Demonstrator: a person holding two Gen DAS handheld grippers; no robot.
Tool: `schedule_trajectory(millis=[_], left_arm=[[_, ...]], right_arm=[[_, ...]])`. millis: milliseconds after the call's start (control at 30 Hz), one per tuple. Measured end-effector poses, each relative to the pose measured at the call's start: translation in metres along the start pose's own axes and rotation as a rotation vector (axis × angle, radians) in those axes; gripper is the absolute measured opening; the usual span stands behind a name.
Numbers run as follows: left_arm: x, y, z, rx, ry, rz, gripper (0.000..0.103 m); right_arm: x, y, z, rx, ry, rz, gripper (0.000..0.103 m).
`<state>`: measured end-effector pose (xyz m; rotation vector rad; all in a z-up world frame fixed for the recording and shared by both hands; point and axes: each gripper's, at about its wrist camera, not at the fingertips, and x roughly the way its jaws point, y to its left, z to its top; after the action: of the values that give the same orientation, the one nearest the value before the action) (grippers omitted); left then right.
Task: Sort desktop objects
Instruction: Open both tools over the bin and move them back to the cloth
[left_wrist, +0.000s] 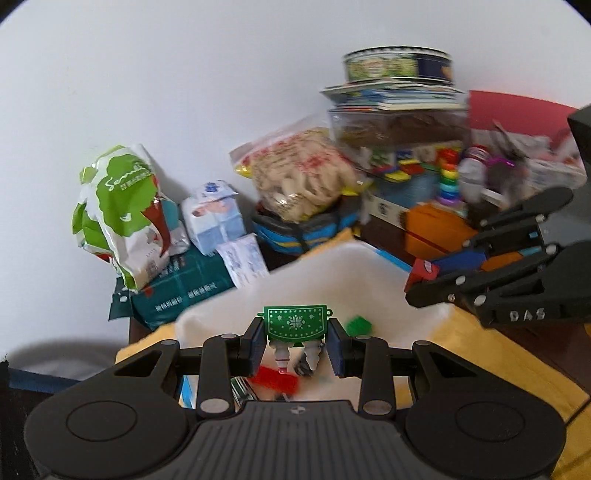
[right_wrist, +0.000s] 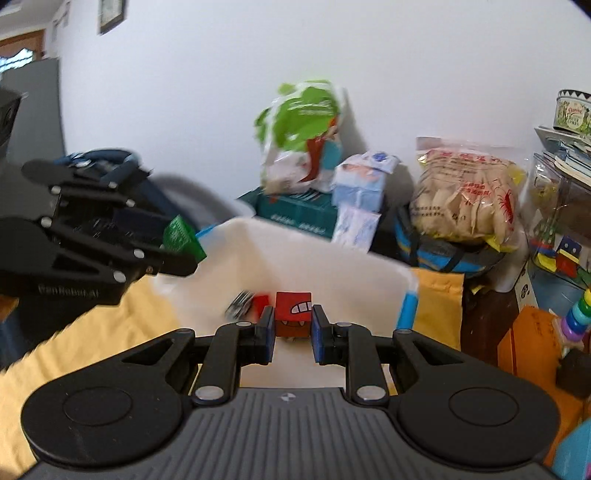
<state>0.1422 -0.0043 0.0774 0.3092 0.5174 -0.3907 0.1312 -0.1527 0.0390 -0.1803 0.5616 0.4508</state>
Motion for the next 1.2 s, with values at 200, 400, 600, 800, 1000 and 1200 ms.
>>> schedule_trajectory(millis=[200,400,600,800,1000,1200], left_arm=[[0.048,0.006,-0.001,-0.001,0.061,0.054,0.05],[0.042,0.003,-0.013,0.009,0.06,0.05,0.055],[0.002,-0.001,-0.018,-0.007,0.007,0.031,0.059],[-0.036,-0.024,-0.043,-0.008,0.007,-0.014,0.068],[-0.028,-0.054,-0.089,-0.006,0.132,-0.086,0.068],[-0.011,-0.077,-0.12,-0.017,0.212,-0.13,0.068]], right_arm=[[0.049,-0.011,0.003,0.035,0.074,-0.052,0.024],[0.049,-0.01,-0.005,0.033,0.09,-0.073,0.051],[0.021,-0.004,-0.005,0.005,0.057,-0.083,0.052],[-0.014,0.0,-0.029,0.004,0.061,-0.076,0.057],[-0.019,0.003,-0.084,0.015,0.176,-0.047,0.055],[-0.005,0.017,-0.13,0.023,0.27,-0.018,0.053]])
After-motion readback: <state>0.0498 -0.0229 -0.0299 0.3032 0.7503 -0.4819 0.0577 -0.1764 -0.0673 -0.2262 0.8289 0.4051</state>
